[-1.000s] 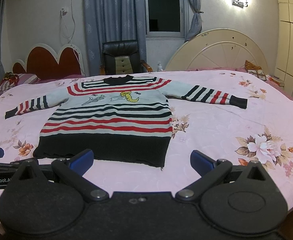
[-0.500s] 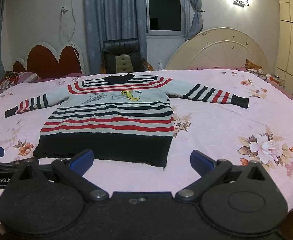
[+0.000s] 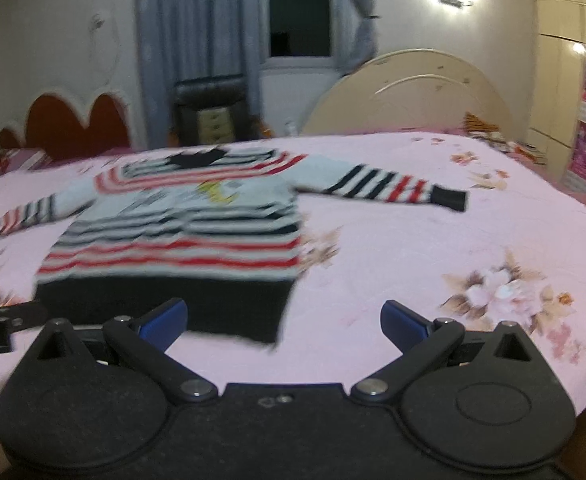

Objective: Fold small clothes
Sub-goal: 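Grasp the black cuff of a sweater sleeve with the right tool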

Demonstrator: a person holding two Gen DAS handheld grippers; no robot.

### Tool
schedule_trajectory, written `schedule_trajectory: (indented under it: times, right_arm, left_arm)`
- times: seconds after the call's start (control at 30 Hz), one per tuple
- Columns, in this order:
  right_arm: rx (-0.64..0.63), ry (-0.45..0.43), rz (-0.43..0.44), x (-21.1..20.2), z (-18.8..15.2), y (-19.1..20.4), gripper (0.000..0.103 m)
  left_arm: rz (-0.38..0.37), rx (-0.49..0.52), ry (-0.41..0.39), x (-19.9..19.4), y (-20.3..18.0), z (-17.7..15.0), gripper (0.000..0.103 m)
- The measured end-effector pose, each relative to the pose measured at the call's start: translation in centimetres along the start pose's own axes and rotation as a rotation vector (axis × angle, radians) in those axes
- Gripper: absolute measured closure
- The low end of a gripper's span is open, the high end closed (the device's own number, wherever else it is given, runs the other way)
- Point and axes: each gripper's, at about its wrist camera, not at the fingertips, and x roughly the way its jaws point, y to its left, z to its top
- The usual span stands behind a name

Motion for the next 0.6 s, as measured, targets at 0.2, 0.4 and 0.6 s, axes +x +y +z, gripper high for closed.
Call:
schedule_trajectory:
  times: [0.2, 0.4, 0.6]
  right_arm:
    - [0.112, -0.078, -0.070, 5.6, 4.7, -7.1, 0.001]
    - [0.350, -0.074, -0.071, 15.3, 8.3, -16.5, 0.022]
    - [0.539, -0.044, -0.098, 24.8, 8.9, -24.5, 0.035]
  left_arm:
    - [-0.006, -0.002, -0.077, 5.6, -1.0, 5.2, 0.000]
    - [-0.018, -0.073, 0.017, 13.1, -1.6, 8.3, 0.000]
    - [0.079, -0.082, 0.116, 19.7, -3.3, 9.2, 0.000]
